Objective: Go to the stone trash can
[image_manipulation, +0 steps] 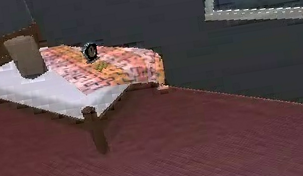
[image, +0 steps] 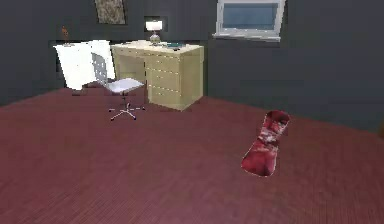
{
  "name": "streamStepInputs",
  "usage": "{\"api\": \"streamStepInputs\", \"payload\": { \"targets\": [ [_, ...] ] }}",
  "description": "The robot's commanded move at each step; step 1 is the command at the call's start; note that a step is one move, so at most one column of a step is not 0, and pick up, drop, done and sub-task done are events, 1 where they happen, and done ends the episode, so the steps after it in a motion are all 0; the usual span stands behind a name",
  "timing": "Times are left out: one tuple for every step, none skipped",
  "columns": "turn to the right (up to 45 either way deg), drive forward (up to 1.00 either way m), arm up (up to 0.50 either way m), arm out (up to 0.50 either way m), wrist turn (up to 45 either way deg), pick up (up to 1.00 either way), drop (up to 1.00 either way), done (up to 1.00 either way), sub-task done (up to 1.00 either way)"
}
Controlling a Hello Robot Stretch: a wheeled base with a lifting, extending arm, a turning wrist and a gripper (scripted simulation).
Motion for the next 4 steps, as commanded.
{"api": "streamStepInputs", "payload": {
  "targets": [
    [-45.0, 0.0, 0.0, 0.0, 0.0, 0.0, 0.0, 0.0, 0.0],
    [-45.0, 0.0, 0.0, 0.0, 0.0, 0.0, 0.0, 0.0, 0.0],
    [-24.0, 0.0, 0.0, 0.0, 0.0, 0.0, 0.0, 0.0, 0.0],
    [-3.0, 0.0, 0.0, 0.0, 0.0, 0.0, 0.0, 0.0, 0.0]
  ]
}}
